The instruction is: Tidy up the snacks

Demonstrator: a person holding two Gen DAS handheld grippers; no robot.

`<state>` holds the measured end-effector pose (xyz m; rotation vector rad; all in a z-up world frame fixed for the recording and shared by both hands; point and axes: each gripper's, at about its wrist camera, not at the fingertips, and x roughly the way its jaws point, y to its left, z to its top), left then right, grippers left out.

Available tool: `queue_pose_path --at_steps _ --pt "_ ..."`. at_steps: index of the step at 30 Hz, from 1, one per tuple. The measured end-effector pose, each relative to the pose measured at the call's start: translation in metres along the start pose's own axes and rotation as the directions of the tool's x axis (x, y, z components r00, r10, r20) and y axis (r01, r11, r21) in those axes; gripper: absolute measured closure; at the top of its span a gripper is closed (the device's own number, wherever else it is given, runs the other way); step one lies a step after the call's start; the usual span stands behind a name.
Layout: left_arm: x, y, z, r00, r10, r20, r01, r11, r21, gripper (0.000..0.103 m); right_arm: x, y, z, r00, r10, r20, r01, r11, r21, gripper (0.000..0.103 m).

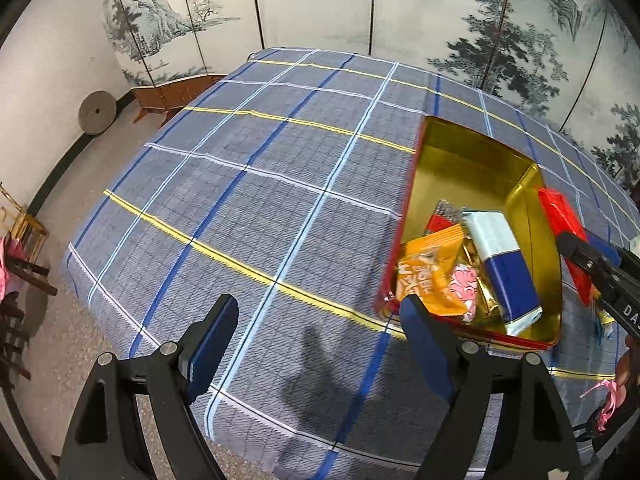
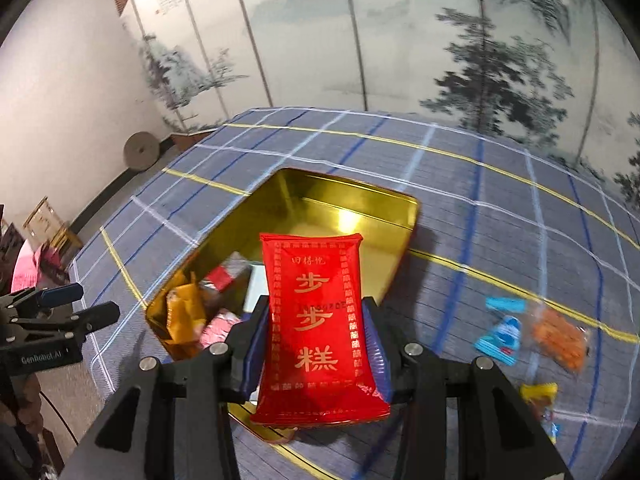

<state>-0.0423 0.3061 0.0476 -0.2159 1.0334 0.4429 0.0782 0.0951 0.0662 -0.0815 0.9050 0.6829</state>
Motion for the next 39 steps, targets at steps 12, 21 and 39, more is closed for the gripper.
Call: queue_pose_path --at_steps 12,21,39 --pt "0.005 0.022 -0.002 1.000 0.016 -0.016 -0.017 0.999 -0.048 0.023 0.030 0.027 0.001 0.998 -0.003 -0.067 -0.001 0.998 -0.057 0.059" --pt "0.007 0.028 -0.005 1.000 0.016 -0.026 -0.018 0.998 -0.062 0.023 0.049 0.035 -0.004 0.995 -0.024 -0.096 0.015 0.996 -0.088 0.059" --pt "0.008 0.016 -0.006 0.999 -0.004 -0.035 0.002 0.999 -0.041 0.023 0.049 0.038 -0.013 0.993 -0.046 -0.105 0.031 0.990 -0.135 0.052"
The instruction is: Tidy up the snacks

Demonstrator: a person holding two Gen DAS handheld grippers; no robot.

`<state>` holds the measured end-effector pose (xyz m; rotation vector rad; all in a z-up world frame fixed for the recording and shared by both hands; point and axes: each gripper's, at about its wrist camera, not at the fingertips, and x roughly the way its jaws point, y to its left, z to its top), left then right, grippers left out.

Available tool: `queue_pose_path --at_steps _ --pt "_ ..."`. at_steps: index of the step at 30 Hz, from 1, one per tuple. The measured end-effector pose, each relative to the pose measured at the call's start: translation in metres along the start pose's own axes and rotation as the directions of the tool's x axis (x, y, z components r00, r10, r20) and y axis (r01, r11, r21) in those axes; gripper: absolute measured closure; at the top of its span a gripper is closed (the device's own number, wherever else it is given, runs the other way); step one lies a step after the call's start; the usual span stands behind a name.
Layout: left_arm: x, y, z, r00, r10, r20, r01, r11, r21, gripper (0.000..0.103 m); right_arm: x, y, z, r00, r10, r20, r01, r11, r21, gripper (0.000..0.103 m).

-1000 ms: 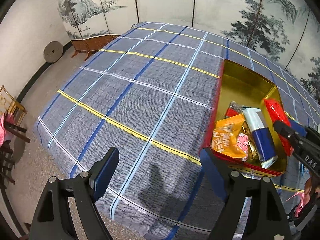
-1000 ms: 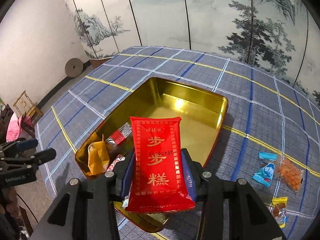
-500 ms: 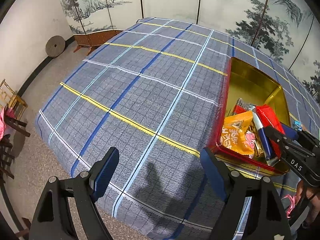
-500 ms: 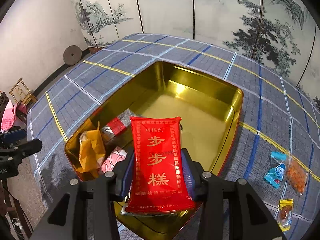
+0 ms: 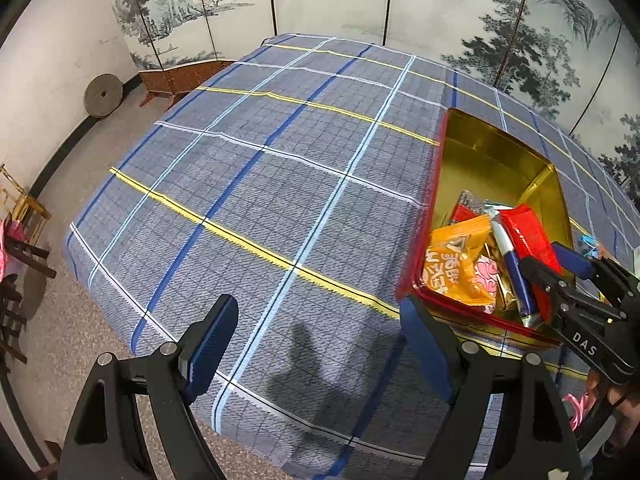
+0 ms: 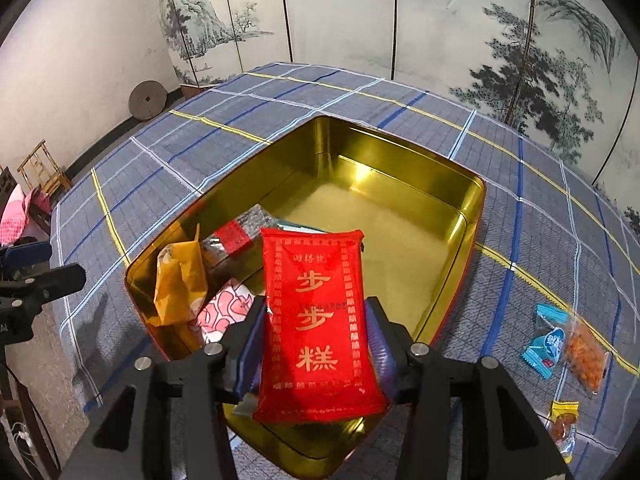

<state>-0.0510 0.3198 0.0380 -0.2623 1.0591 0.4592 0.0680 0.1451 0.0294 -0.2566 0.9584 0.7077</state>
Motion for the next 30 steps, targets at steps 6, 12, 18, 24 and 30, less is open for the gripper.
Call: queue_pose_path --at_steps 6,12,18,24,30 --pt "-0.003 -0.009 0.000 1.000 -0.006 0.004 0.006 1.000 0.017 0.023 -0.018 -0.007 -0.004 0.999 0.035 0.026 -0.036 0.999 0.026 0.051" --pt "-0.006 -0.023 0.002 1.000 -0.015 0.013 0.014 0.999 0.038 0.023 -0.052 -0.032 -0.015 0.995 0.044 0.093 -0.050 0.997 0.057 0.050" --pt "-0.010 -0.046 0.001 0.999 -0.029 0.016 0.028 0.996 0.086 0.023 -0.069 -0.082 -0.032 0.993 -0.053 0.107 0.048 0.998 0.050 0.050" --pt "-0.016 -0.066 0.003 0.999 -0.037 0.018 0.035 0.992 0.122 0.023 -0.070 -0.165 -0.045 0.992 -0.114 0.053 0.111 0.992 0.058 0.050" --pt "-0.017 -0.083 0.005 1.000 -0.024 0.000 0.024 0.990 0.136 0.023 -0.047 -0.223 -0.046 0.998 -0.053 -0.045 0.051 0.998 -0.047 0.050"
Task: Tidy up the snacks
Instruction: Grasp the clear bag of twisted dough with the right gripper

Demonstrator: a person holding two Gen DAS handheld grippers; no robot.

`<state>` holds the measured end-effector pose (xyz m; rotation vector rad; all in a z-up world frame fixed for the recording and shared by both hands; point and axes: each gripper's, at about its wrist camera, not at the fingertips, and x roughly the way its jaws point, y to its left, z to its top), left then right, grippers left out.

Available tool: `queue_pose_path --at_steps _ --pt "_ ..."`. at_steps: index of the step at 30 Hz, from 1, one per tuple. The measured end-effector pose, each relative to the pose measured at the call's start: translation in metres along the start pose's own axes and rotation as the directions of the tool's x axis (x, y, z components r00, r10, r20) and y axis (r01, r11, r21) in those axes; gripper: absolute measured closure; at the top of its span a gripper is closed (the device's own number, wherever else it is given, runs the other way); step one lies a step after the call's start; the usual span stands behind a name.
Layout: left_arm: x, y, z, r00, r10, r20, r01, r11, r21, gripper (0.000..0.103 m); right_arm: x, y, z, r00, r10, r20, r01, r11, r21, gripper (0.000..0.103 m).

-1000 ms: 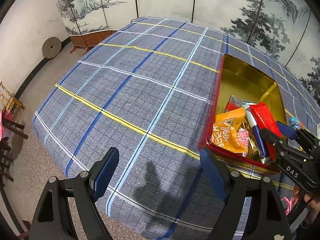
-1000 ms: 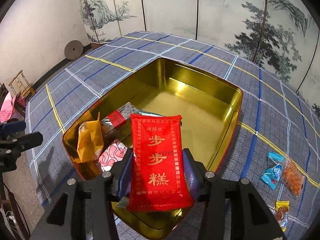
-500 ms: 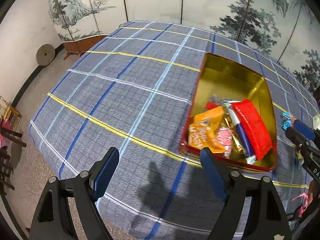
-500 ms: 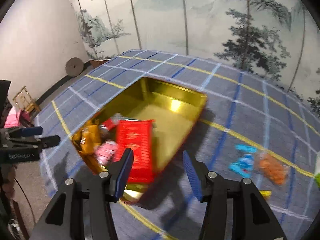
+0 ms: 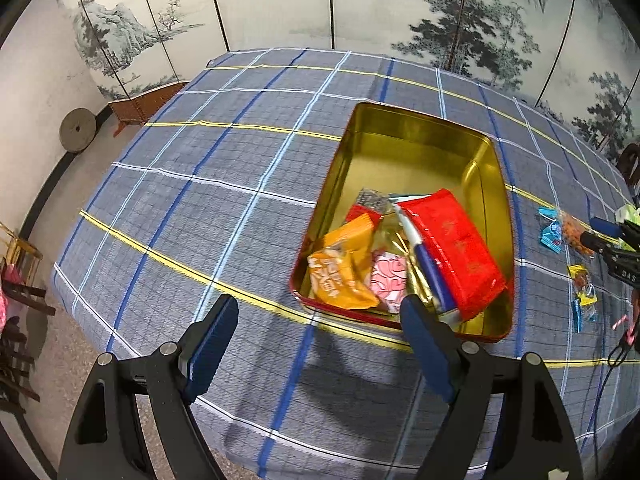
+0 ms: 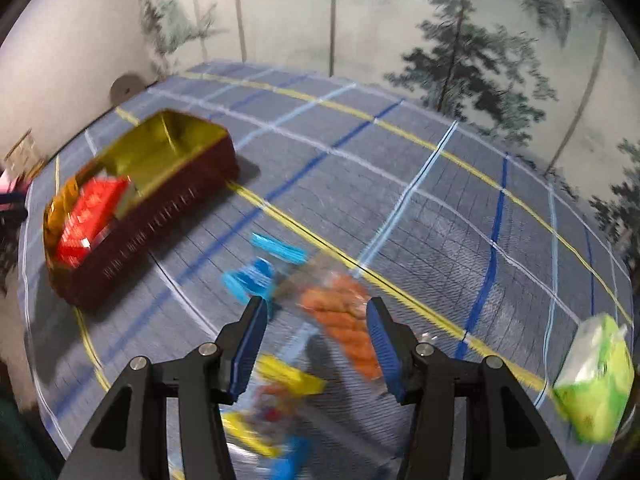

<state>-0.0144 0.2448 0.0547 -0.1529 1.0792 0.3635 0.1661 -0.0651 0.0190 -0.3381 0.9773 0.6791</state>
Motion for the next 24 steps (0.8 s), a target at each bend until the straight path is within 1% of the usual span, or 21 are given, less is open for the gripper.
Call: queue_pose_path --at_steps 3,6,8,11,13,14,17,18,19,24 --pt "0.000 -0.011 0.002 1.000 0.010 -0.012 -0.010 1.000 0.014 0.023 0.015 -0.014 0.005 0.997 0.064 -0.051 -0.066 0.997 -0.043 0.050" --pt "-0.001 -0.023 0.007 1.000 0.009 -0.020 -0.008 1.000 0.027 0.023 0.026 -0.019 0.009 0.991 0.098 -0.096 -0.108 0.988 -0.110 0.050" --pt "-0.002 -0.031 0.011 1.000 0.000 -0.020 0.001 0.999 0.034 0.023 0.032 -0.021 0.011 0.987 0.107 -0.118 -0.124 0.981 -0.148 0.050" --pt "-0.001 -0.048 0.020 1.000 -0.011 -0.021 0.012 0.999 0.051 0.023 0.038 -0.026 0.012 0.982 0.134 -0.132 -0.154 0.975 -0.158 0.050" --pt "0.001 -0.062 0.025 0.999 -0.023 -0.025 0.024 0.997 0.073 0.023 0.041 -0.031 0.008 0.979 0.158 -0.129 -0.175 0.975 -0.138 0.050" --pt "0.003 -0.071 0.027 0.999 -0.032 -0.027 0.034 0.996 0.086 0.023 0.042 -0.034 0.005 0.979 0.161 -0.123 -0.176 0.977 -0.120 0.050" --pt "0.007 -0.097 0.033 0.998 -0.058 -0.028 0.061 0.990 0.129 0.023 0.039 -0.040 -0.006 0.984 0.171 -0.054 -0.174 0.982 -0.069 0.052" --pt "0.008 -0.103 0.034 0.997 -0.065 -0.029 0.068 0.988 0.139 0.023 0.038 -0.041 -0.009 0.986 0.162 -0.043 -0.164 0.985 -0.052 0.055" --pt "0.009 -0.114 0.035 0.997 -0.077 -0.029 0.081 0.984 0.157 0.023 0.036 -0.041 -0.014 0.989 0.145 -0.024 -0.146 0.989 -0.036 0.061" --pt "0.015 -0.157 0.035 0.993 -0.120 -0.017 0.121 0.964 0.237 0.023 0.022 -0.045 -0.039 0.997 0.065 0.050 -0.068 0.996 0.054 0.062"
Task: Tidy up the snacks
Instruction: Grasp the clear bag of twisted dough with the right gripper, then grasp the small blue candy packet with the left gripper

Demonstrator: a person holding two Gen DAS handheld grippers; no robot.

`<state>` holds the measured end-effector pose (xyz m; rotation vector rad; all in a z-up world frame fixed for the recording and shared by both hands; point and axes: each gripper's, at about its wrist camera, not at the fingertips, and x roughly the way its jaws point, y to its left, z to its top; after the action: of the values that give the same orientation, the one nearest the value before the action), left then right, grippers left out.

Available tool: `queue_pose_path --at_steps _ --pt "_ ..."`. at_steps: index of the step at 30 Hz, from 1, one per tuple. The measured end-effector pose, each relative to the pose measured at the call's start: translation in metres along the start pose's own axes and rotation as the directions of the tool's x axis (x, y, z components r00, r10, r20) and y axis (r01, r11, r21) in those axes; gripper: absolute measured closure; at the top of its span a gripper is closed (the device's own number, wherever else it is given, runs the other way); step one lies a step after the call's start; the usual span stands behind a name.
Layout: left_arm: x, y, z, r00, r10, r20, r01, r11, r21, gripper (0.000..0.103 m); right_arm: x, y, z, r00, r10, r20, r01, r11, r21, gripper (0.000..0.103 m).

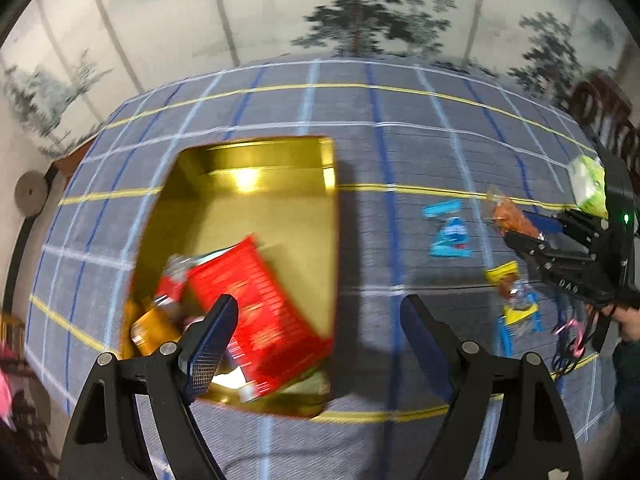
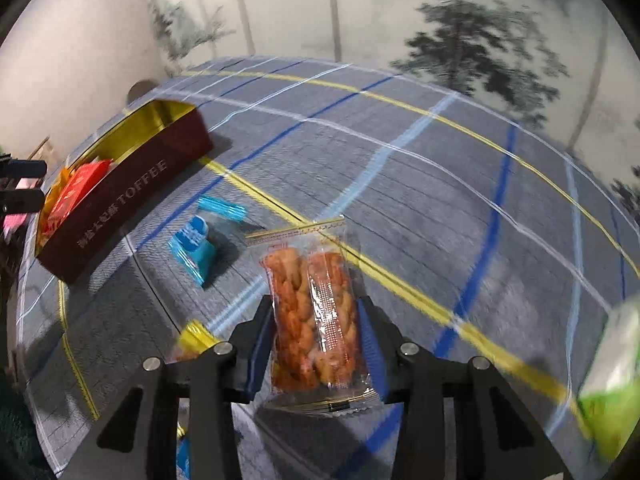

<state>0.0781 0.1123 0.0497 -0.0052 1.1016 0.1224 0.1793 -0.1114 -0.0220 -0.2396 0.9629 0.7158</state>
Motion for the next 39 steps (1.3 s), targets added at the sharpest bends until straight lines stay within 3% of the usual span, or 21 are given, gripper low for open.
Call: queue_pose_path --at_steps 4,6,11,17,20,22,23,32,36,39 --pt "0.009 -0.030 0.007 0.999 -0.019 0.028 0.018 0.999 0.041 0.023 -0.015 -0.012 -0.023 0.994 -0.101 0.051 0.094 0.987 0.129 0.062" --pt "0.013 -0.042 0.011 0.998 -0.026 0.049 0.023 0.998 0.053 0.023 -0.023 -0.017 -0.037 0.978 -0.200 0.062 0.183 0.960 0.212 0.062" --pt "0.028 -0.072 0.017 0.996 -0.057 0.073 0.049 0.994 0.097 0.023 -0.035 -0.031 -0.055 0.939 -0.342 0.021 0.318 0.893 0.319 0.063" --pt "0.049 -0.087 0.024 0.996 -0.077 0.048 0.071 0.990 0.120 0.023 -0.036 -0.032 -0.059 0.929 -0.369 0.006 0.346 0.878 0.331 0.062" --pt "0.064 -0.087 0.030 0.995 -0.097 0.012 0.096 0.992 0.086 0.030 -0.037 -0.032 -0.060 0.930 -0.367 0.007 0.344 0.878 0.333 0.062" --pt "0.072 -0.087 0.033 0.994 -0.112 -0.017 0.113 0.991 0.068 0.042 -0.038 -0.033 -0.060 0.930 -0.366 0.008 0.343 0.878 0.334 0.062" --pt "0.076 -0.086 0.035 0.992 -0.123 -0.025 0.124 0.991 0.055 0.044 -0.037 -0.032 -0.060 0.931 -0.366 0.008 0.342 0.878 0.334 0.062" --pt "0.092 -0.092 0.044 0.989 -0.137 -0.055 0.140 0.989 0.043 0.045 -0.038 -0.032 -0.060 0.931 -0.364 0.008 0.341 0.879 0.335 0.062" --pt "0.099 -0.093 0.044 0.984 -0.153 -0.087 0.157 0.987 0.039 0.067 -0.038 -0.033 -0.060 0.931 -0.364 0.008 0.341 0.879 0.335 0.062" --pt "0.098 -0.094 0.042 0.984 -0.156 -0.085 0.160 0.986 0.040 0.067 -0.038 -0.033 -0.060 0.932 -0.362 0.008 0.339 0.879 0.336 0.061"
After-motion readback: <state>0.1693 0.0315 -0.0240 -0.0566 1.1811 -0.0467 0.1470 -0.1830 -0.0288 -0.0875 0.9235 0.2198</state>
